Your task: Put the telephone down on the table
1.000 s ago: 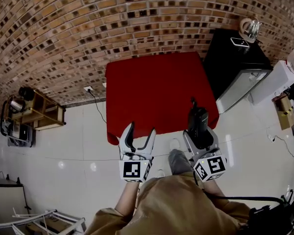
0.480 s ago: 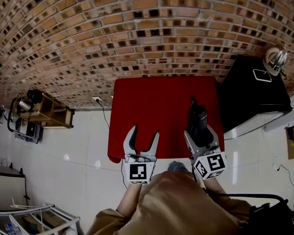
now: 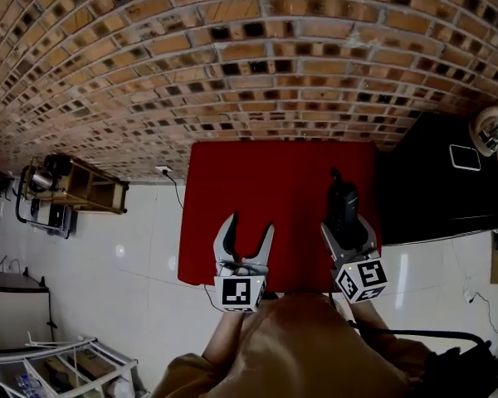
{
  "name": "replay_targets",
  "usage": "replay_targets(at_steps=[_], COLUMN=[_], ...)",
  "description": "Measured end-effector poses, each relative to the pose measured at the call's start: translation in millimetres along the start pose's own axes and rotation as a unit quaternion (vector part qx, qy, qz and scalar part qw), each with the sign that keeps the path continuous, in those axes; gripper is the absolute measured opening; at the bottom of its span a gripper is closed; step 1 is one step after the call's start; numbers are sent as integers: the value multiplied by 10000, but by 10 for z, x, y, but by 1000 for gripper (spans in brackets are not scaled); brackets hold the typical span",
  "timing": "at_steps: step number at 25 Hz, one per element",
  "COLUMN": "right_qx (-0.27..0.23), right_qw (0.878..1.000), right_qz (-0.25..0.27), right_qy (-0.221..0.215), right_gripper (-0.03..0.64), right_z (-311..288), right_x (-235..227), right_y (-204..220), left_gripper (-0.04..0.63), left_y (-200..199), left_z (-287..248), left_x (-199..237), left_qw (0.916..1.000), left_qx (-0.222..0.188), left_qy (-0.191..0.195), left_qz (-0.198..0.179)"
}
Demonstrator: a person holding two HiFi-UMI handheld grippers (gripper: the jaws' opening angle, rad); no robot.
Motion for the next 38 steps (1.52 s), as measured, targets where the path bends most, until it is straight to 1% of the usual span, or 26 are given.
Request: replay_targets(at_steps=[2,3,4,5,6,7,8,10,11,14,17,19,20,22,23,25,26,28,29,32,34,38], right_qx=[58,109,173,248,334,437,566,901,1084,1591,2057,2292,2402,2625,2734,2947,3045,3224,3312,3548,3645,3714], right_qw=[10000,9999,9997,9995,9991,9985,9976,9944,9922,9834,9704,9626,9594,9527,9490,9410,9373,9301,9262,9160,9114,9069], right_qz=[-53,-88,-126,-165,-204,-250,-307,-433,-492,-686,-970,-1049,-1025,-971,-968,-941,-899,-828,-820,-759,-707,-677], right_qy=[27,50,80,115,155,197,243,337,383,547,812,991,1064,1181,1238,1370,1435,1552,1603,1715,1774,1869], right_gripper=[288,288,288,288,288,288,288,288,288,288,291,291,291,291,291,291,291,291,291,293,295,296], right_z=[-101,-152,-206,-265,-325,-383,-439,-557,-625,-885,-1217,-1444,-1556,-1770,-1864,-2024,-2094,-2221,-2277,-2409,-2466,-2589], right_x=[-52,-67,-79,-89,-96,-97,-92,-72,-69,-144,-345,-517,-605,-787,-882,-1068,-1155,-1311,-1381,-1574,-1697,-1882], right_y=[81,127,178,233,294,364,447,648,759,1104,1468,1691,1797,1995,2082,2234,2300,2421,2478,2603,2649,2664], left_gripper=[293,293,293,293,293,293,293,293,293,293,293,293,293,293,293,293,293,293,293,293,293,293], left_y=[53,95,134,155,155,156,175,246,275,260,242,261,265,263,274,311,332,382,410,485,529,627], left_z=[-43,-78,-122,-158,-183,-208,-236,-286,-290,-246,-218,-176,-142,-51,-16,32,58,119,143,189,207,236], left_x=[39,72,110,141,162,180,205,264,283,311,402,469,501,559,591,656,685,742,776,868,906,977], left_qw=[9989,9989,9993,9991,9979,9970,9979,9998,9998,9988,9994,9995,9995,9978,9972,9979,9977,9947,9935,9924,9918,9902], left_qx=[467,469,366,417,630,750,620,100,32,363,34,21,128,595,686,599,646,992,1098,1190,1239,1341], left_qy=[22,30,38,68,118,159,174,184,204,301,293,275,271,230,183,111,91,32,-5,-105,-142,-204], left_qz=[62,70,60,59,75,95,98,47,36,106,154,124,111,198,234,213,202,274,300,284,285,327])
Point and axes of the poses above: the fingertips, and each gripper's own axes: z backward along the fingers, x to its left, y out of its underside, the point moved 9 cm from there along z, backward along the fingers, and after that the axes turned 4 degrees about x, right-handed, at the moved point
